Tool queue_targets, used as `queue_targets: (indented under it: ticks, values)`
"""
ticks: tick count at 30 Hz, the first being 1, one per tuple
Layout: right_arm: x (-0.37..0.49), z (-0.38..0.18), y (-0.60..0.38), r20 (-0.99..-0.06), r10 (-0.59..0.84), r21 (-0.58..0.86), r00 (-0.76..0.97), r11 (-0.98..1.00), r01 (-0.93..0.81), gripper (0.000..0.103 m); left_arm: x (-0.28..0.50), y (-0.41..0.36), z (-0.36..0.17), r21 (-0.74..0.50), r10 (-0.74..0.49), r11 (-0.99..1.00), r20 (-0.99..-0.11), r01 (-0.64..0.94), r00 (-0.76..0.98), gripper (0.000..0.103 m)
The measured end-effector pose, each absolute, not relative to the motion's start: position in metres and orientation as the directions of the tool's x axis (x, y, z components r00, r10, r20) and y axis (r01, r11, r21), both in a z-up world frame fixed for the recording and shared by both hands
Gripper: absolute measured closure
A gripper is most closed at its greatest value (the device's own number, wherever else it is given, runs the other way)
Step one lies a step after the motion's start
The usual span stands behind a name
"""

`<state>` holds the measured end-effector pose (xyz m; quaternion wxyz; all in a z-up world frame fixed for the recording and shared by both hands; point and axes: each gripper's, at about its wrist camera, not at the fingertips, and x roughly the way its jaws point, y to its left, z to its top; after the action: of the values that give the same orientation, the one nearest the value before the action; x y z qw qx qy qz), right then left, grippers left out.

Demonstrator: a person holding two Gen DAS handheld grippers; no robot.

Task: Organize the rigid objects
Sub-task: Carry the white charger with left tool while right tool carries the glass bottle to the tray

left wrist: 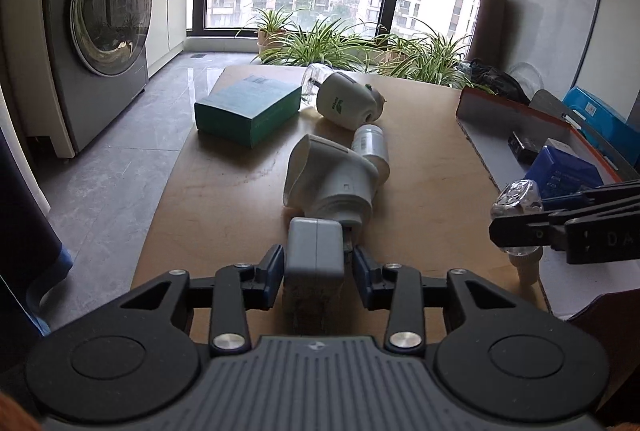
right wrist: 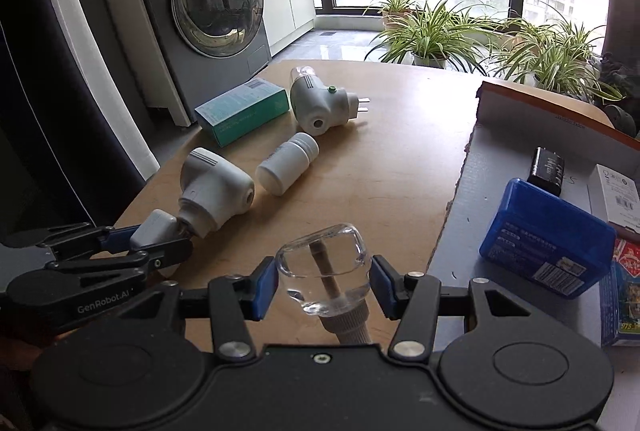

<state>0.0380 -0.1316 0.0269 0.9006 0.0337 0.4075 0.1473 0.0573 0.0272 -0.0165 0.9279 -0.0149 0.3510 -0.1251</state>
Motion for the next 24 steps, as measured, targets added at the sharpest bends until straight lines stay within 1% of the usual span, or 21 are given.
queue_targets:
  ticks: [1,5,8,10,11,12,13,16,18,19,20,22,24]
  values:
    - [0.035,0.027,-0.133,-0.723,0.294,0.185,0.625,0.954,-0.235,0.041,0.057,0.029,-0.019,-0.121,-0.241,0.969,-0.649,0.215,0.722,0.059]
    - [0.025,0.031,-0.139,-0.716,0.298,0.199,0.631,0.954,-0.225,0.041,0.057,0.03,-0.022,-0.097,-0.214,0.975,-0.647,0.199,0.732,0.059]
    - [0.019,0.034,-0.143,-0.709,0.296,0.201,0.64,0.955,-0.22,0.041,0.053,0.032,-0.018,-0.104,-0.219,0.975,-0.63,0.198,0.745,0.059]
    - [0.016,0.036,-0.144,-0.705,0.296,0.202,0.644,0.955,-0.218,0.041,0.048,0.035,-0.017,-0.132,-0.233,0.972,-0.624,0.193,0.746,0.059]
    - [0.015,0.036,-0.145,-0.703,0.298,0.204,0.645,0.954,-0.218,0.041,0.045,0.037,-0.017,-0.151,-0.239,0.971,-0.621,0.185,0.747,0.051]
    - [0.014,0.036,-0.145,-0.702,0.299,0.205,0.646,0.954,-0.218,0.042,0.042,0.039,-0.017,-0.163,-0.237,0.971,-0.614,0.173,0.753,0.046]
    - [0.014,0.035,-0.146,-0.702,0.301,0.207,0.646,0.953,-0.219,0.042,0.041,0.04,-0.017,-0.166,-0.234,0.972,-0.609,0.166,0.758,0.045]
    - [0.013,0.035,-0.145,-0.699,0.304,0.211,0.647,0.953,-0.22,0.042,0.045,0.037,-0.018,-0.143,-0.199,0.98,-0.613,0.141,0.765,0.047]
    - [0.013,0.036,-0.144,-0.7,0.308,0.213,0.645,0.951,-0.223,0.042,0.048,0.037,-0.018,-0.14,-0.198,0.98,-0.605,0.142,0.771,0.052]
    - [0.012,0.036,-0.143,-0.699,0.309,0.213,0.645,0.951,-0.224,0.042,0.049,0.036,-0.018,-0.139,-0.199,0.98,-0.603,0.144,0.773,0.056]
    - [0.011,0.037,-0.143,-0.698,0.309,0.213,0.646,0.951,-0.225,0.042,0.051,0.035,-0.018,-0.142,-0.208,0.978,-0.598,0.153,0.774,0.064]
    - [0.01,0.037,-0.143,-0.699,0.309,0.213,0.646,0.951,-0.225,0.042,0.052,0.033,-0.018,-0.141,-0.215,0.977,-0.596,0.162,0.774,0.072]
    - [0.009,0.037,-0.143,-0.697,0.307,0.21,0.648,0.952,-0.225,0.042,0.051,0.034,-0.018,-0.15,-0.224,0.974,-0.597,0.168,0.77,0.074]
